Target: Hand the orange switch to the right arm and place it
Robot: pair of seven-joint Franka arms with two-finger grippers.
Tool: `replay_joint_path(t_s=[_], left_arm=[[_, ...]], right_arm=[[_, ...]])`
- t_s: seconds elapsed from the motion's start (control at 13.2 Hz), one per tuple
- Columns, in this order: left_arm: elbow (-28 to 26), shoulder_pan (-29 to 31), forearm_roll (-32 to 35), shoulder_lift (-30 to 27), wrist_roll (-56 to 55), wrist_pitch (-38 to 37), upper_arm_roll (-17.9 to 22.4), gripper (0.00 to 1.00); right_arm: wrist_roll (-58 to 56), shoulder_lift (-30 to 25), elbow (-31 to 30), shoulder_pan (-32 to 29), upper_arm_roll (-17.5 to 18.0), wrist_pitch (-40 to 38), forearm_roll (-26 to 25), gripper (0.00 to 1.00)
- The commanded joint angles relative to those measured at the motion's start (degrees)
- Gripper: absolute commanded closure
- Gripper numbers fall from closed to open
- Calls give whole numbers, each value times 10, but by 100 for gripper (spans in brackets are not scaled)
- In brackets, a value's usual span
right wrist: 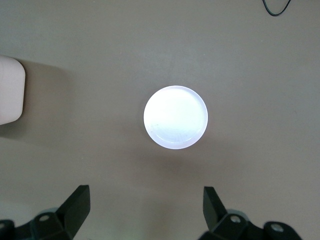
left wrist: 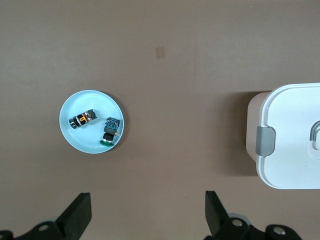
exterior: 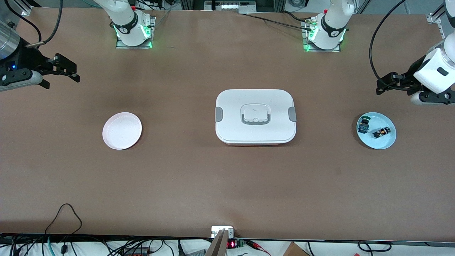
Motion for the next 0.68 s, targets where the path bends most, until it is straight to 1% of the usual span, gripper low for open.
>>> replay_joint_path(t_s=[0.0, 0.61], left_arm=[[20, -4, 11, 9, 7, -12, 2, 0], [24, -5, 11, 10, 6, -13, 2, 0]], right_arm=[[10, 0, 9, 4, 1, -8, -9, 0], [10, 0, 9, 4, 0, -9, -9, 0]])
